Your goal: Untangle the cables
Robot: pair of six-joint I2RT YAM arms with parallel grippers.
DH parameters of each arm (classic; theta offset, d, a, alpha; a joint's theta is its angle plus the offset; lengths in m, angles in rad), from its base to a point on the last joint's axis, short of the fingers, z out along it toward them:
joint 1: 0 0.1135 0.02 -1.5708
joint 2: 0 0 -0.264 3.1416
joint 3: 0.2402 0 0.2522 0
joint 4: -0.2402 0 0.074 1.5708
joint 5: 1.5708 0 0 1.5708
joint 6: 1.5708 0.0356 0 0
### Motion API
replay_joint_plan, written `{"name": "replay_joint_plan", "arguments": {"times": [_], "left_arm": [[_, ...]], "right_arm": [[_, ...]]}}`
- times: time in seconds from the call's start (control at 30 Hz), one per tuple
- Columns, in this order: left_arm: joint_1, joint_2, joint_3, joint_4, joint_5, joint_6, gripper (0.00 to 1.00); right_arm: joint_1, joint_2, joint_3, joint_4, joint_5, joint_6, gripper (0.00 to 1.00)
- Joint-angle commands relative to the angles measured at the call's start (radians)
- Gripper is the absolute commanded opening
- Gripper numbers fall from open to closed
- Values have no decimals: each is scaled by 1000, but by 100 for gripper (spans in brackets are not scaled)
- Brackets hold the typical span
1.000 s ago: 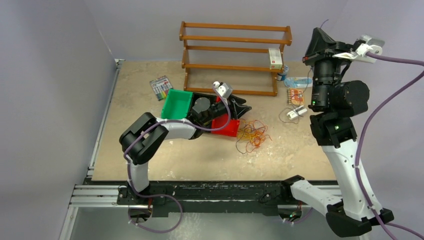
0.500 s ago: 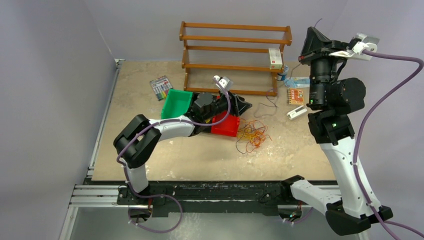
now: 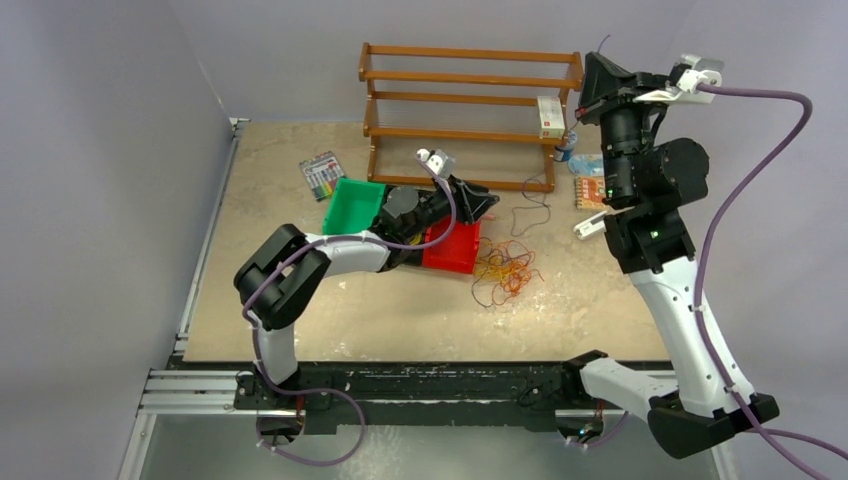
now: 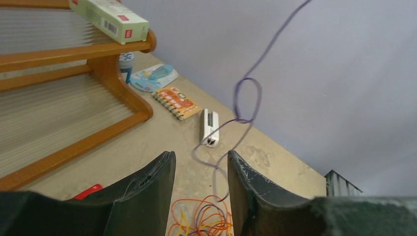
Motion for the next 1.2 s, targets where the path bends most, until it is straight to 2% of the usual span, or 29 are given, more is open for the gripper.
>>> {"name": "replay_joint_plan", "arguments": {"times": [0.0,0.23,0.4,0.57,0.67,0.77,1.0,1.03,1.17], "left_arm": [[24,29,13,71,-26,-1,42],[27,41,17,87,10,-33,48],[26,46,9,167,47,-80,53],[26,75,13,264,102,-147,54],[25,103,22,256,116,-144,54],[26,143,35,201,108,-107,46],[25,212,76,86,88,-66,3],[25,213,80,76,83,-64,0],[26,208,81,63,56,-59,0]], "right_arm": [[0,-8,37,50,-39,29,0],[0,3,37,47,-43,38,0],[0,15,46,49,-48,46,0],[0,22,51,51,-57,53,0],[-1,23,53,52,-66,62,0],[0,22,52,53,-72,69,0],[0,17,53,47,-79,76,0],[0,17,51,48,-80,76,0],[0,14,50,48,-79,77,0]]}}
